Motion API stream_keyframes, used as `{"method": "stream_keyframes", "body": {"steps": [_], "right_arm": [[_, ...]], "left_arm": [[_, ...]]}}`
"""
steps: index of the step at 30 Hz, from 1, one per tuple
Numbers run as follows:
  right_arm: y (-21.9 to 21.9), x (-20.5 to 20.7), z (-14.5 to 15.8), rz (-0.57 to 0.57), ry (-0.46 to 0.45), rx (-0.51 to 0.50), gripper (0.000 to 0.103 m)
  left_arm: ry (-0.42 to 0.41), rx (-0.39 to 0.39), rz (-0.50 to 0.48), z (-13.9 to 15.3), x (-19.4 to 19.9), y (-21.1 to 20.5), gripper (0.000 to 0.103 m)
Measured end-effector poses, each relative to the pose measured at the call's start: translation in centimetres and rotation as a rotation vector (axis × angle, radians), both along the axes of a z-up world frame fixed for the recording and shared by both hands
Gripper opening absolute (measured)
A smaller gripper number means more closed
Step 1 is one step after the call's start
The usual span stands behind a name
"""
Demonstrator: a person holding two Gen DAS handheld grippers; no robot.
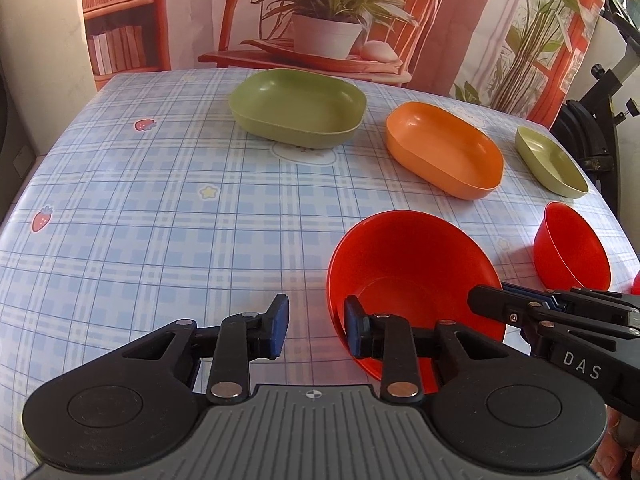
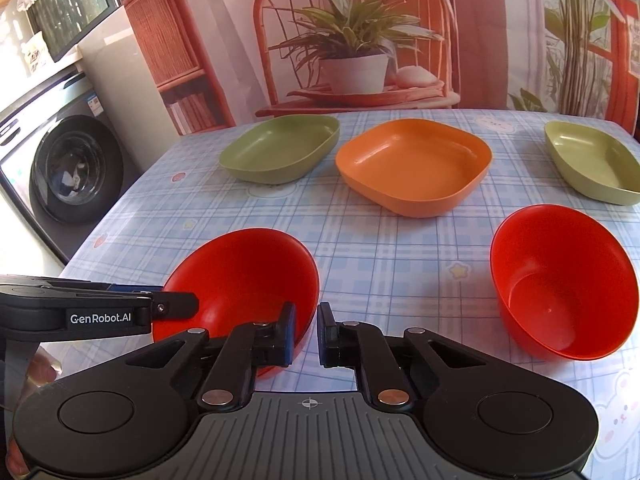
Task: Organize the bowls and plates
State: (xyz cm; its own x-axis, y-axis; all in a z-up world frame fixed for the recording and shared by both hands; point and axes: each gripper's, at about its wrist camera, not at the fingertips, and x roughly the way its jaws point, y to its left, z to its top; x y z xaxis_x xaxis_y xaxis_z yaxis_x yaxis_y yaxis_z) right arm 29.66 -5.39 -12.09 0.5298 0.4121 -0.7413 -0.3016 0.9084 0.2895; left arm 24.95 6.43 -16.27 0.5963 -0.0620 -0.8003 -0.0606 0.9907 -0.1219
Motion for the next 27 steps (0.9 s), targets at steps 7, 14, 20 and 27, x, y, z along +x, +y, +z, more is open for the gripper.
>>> {"method": "stream_keyframes", "body": {"steps": [7,14,20,27], "right_arm": [[0.6,-0.5,0.2,-0.001,-0.016,-0.005,0.008],[0.3,-0.7,0.3,-0.009,-0.019,0.012,0.008],[-0.2,-0.9,0.3,-0.032,-0.022,0.021,0.008],[-1.1,-1.3,0.4,-0.067,-0.033,0.045,0.008]], "left_arm": [[-0.007,-0.001,-0.024,0.0,-0.5,-0.7,0.017],[-0.026,-0.001,-0.026,0.5,-0.9,-0.7,0.016],[-0.064,-0.007,-0.028,1.0,-1.5,-1.0,0.01],[-0.091,-0.023,-0.041,1.6,-1.6,-1.5,0.009]]}}
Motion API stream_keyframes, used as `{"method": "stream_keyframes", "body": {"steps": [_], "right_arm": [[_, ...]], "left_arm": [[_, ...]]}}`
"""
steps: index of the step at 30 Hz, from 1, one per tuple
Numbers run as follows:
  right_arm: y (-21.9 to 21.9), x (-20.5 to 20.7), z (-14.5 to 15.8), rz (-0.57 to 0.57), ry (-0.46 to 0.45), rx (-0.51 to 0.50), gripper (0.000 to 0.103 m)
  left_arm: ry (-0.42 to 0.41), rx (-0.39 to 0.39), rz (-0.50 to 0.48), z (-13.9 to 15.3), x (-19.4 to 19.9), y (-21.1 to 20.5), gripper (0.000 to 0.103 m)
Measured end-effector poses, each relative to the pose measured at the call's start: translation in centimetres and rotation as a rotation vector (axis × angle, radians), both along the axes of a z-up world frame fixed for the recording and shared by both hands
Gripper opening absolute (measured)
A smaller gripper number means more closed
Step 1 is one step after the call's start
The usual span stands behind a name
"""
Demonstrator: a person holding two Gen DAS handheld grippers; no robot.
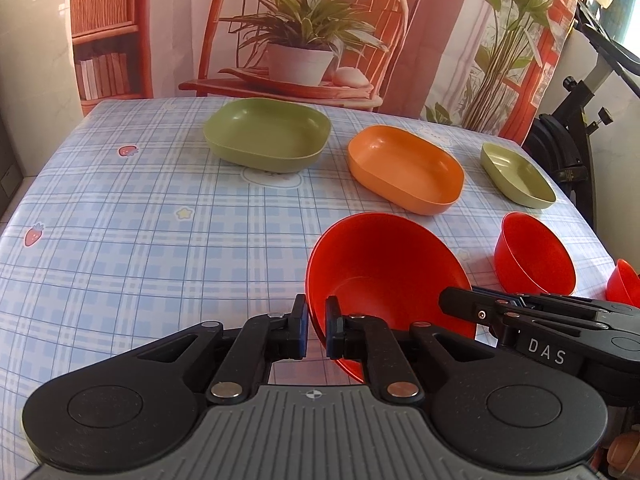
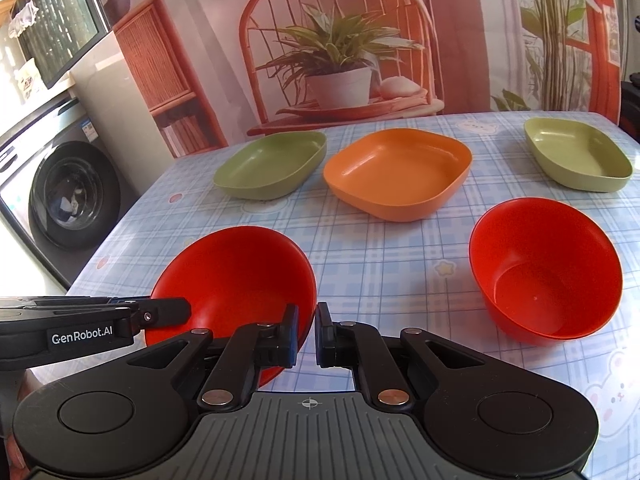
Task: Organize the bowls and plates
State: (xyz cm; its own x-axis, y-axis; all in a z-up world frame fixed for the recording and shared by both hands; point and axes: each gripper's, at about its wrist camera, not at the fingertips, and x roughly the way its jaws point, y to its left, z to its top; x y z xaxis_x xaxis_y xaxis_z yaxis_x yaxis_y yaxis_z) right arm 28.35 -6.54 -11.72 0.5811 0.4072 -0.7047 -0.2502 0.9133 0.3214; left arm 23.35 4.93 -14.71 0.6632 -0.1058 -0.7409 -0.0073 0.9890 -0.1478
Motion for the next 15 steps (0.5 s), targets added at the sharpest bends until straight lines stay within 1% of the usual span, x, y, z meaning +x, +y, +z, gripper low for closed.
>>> {"method": "stream_keyframes", "body": {"steps": [8,15], "right_arm": [[-1.4,-0.1,1.2,-0.04,-0.046,0.047,0.007],[-4.7,0.1,2.8,-0.17,-0.11,0.087,0.007]], "left_arm": [[-0.005,-0.008,-0.027,1.4,1.5,-0.6,0.009],[-0.064,0.024,-0.118,3.8,4.2,-4.5,0.008]]}}
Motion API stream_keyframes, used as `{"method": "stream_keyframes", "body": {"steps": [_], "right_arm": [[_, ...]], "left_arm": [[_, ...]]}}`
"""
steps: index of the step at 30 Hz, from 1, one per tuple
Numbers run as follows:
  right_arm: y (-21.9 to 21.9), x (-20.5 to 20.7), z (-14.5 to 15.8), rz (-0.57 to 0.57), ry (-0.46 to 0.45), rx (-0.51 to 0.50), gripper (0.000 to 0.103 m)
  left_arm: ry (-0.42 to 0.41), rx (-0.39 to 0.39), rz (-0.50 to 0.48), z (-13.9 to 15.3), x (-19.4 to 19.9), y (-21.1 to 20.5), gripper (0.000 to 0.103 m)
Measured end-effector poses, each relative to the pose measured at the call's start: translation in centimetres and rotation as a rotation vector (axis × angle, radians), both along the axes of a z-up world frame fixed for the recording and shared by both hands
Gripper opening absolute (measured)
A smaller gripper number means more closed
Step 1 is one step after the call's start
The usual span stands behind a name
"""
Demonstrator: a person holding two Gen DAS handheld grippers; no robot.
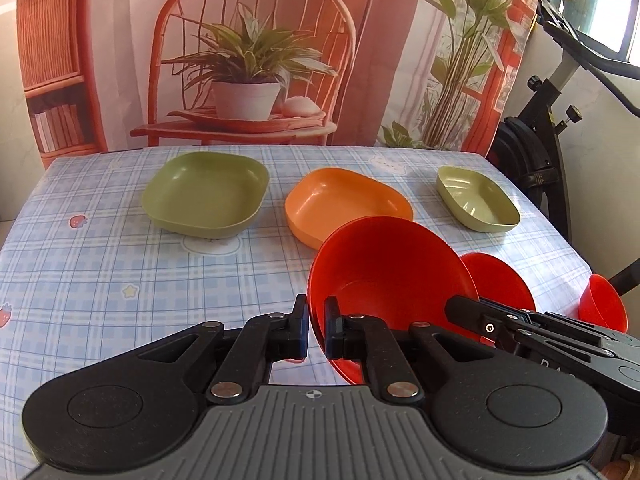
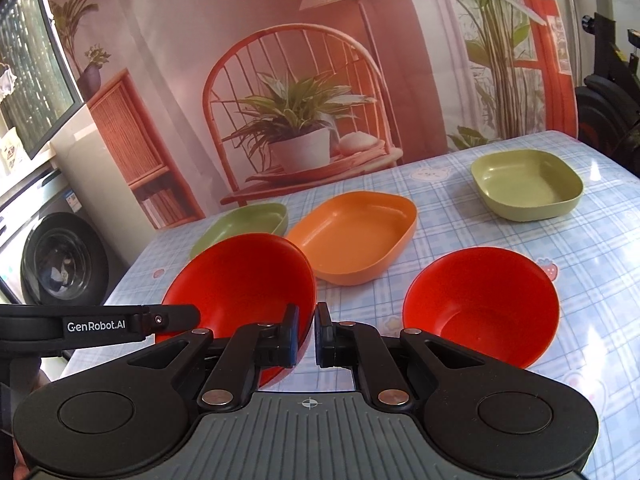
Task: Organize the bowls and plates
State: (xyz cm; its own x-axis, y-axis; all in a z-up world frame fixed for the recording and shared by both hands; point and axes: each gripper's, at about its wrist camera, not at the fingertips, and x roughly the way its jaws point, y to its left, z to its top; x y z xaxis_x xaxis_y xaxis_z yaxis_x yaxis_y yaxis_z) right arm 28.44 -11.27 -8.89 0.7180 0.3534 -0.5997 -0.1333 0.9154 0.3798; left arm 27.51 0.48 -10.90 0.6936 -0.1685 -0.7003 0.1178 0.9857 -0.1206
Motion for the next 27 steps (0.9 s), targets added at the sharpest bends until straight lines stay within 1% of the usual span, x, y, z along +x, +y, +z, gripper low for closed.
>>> {"method": "stream_keyframes", "body": {"steps": [5,9,12,15,20,27], "right_arm": [[-3.8,0.3,0.7,-0.109,-0.035,0.023,0.007],[-7.1,0.2,0.6,-0.199,-0.048,0.03,0.007],[-9.2,-0.1,0.4,-0.256,-0.053,0.021,0.007],[-10.9,-0.5,-0.3,-0.302,-0.04,0.02,0.007],[-12.5,-1.2,-2.3,-0.357,0.005,0.015,0.007],[-12.7,-1.1,-3.8,-0.359,0.039,0.024,0.007]], "left_arm": [[-0.029,0.018,-0.089,1.0,2.1,-4.0,0.008],[-0.052,0.039,-0.174,1.6,3.4,-7.5,0.008],[-0.057,0.059,-0.242,1.5,4.3,-10.1,0.008],[-0.043,0.074,-0.299,0.7,5.0,-12.3,0.008],[-0.001,0.103,-0.328,-1.3,5.3,-14.2,0.009],[0.092,0.091,-0.306,-3.6,6.4,-13.6,0.009]]}}
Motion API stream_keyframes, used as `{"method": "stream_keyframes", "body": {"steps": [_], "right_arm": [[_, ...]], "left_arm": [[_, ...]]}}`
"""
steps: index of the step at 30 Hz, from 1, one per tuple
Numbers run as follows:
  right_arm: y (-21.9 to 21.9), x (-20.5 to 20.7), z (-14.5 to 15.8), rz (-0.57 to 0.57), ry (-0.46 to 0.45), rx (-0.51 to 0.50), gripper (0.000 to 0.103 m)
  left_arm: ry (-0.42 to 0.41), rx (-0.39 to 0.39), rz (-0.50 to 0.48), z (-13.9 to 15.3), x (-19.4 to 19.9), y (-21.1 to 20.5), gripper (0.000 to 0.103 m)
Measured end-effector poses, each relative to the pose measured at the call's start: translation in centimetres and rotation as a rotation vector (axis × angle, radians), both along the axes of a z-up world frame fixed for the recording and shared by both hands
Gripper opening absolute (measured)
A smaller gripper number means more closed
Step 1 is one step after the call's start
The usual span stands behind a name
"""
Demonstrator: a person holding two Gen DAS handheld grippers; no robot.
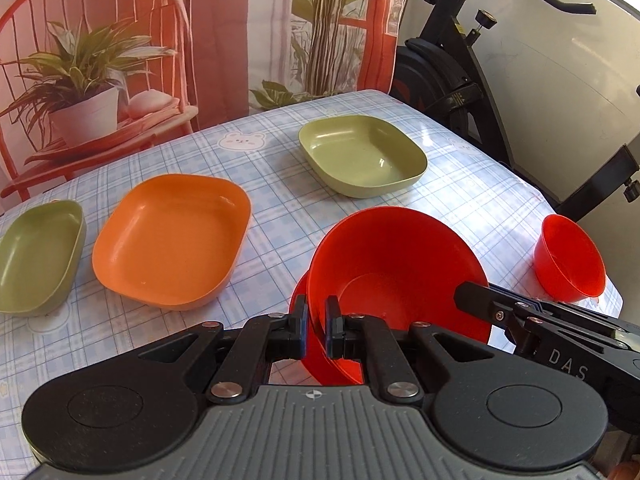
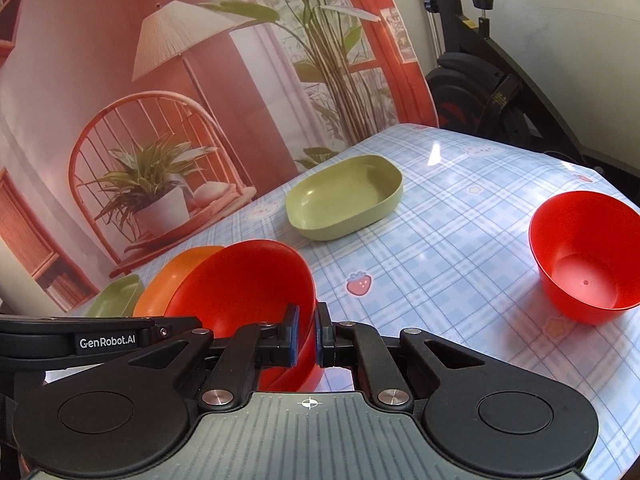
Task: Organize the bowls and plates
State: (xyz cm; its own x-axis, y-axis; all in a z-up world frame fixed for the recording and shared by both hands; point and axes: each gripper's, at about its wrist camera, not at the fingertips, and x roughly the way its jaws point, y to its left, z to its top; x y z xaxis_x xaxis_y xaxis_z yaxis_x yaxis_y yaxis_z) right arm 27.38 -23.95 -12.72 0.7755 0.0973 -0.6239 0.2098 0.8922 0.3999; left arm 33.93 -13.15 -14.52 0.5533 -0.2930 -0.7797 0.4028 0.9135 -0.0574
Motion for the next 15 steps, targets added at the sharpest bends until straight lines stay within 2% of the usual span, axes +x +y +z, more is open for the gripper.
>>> {"method": "stream_keyframes", "body": {"steps": [10,15], "right_arm": [[0.2,0.5,-1.0,0.008,0.035,0.02,0.007],[0.2,0.6,-1.2,0.003,0.039,0.019,0.007]], "left_arm": [[0.022,0.022,-0.001,-0.8,0.4,0.1,0.009],[-0.012,0.059,-0.027,-0.8,0.1,-0.4,0.01]]}}
